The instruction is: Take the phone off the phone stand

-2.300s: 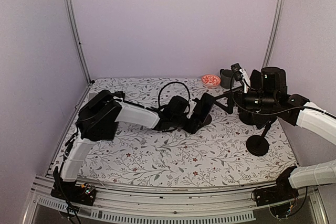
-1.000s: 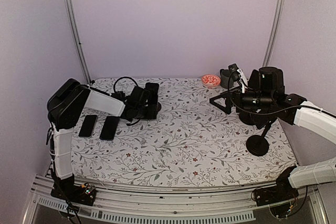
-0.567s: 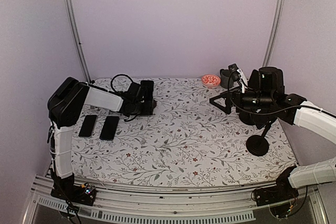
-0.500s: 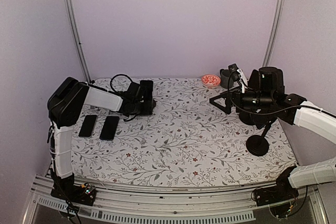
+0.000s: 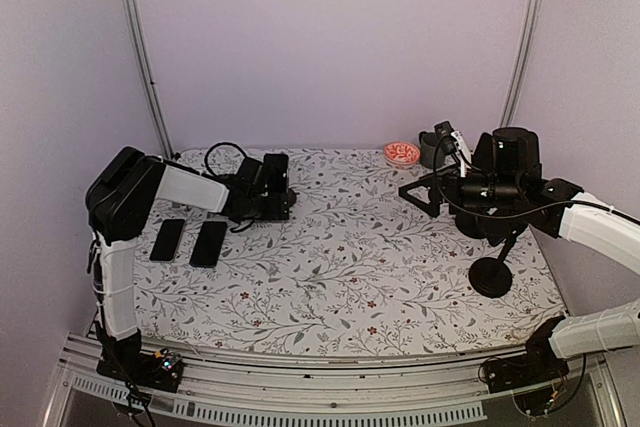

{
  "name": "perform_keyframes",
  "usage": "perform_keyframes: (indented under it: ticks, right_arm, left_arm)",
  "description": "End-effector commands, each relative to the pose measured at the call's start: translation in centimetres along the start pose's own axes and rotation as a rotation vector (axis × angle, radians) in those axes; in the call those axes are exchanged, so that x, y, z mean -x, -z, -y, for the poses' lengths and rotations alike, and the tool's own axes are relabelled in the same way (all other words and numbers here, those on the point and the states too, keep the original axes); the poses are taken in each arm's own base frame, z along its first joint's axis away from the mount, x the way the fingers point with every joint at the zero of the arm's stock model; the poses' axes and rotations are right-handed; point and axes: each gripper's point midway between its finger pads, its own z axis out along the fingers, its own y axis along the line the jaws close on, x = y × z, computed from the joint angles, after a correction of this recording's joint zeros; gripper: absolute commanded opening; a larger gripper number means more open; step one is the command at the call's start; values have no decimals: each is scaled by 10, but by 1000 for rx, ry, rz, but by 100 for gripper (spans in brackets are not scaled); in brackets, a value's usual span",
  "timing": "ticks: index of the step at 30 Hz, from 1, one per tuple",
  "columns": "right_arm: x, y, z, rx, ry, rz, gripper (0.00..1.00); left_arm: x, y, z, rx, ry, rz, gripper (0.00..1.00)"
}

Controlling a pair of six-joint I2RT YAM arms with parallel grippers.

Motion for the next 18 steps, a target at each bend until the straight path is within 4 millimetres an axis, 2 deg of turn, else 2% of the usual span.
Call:
perform_keyframes:
  ticks: [1,8,14,18]
  right_arm:
    - [1,-2,1,12,-7,9,99]
    - [1,-2,1,8,-8,10,99]
    - [0,-1,2,4,-8,8,99]
    - [0,-1,3,-1,-7,9,99]
  left_arm:
    - [19,16,6,-25,-19,44,99]
    - [59,27,24,-46,-24,120,99]
    - [83,18,31,-20,-38,131,99]
    - [90,9,27,21,-21,118,99]
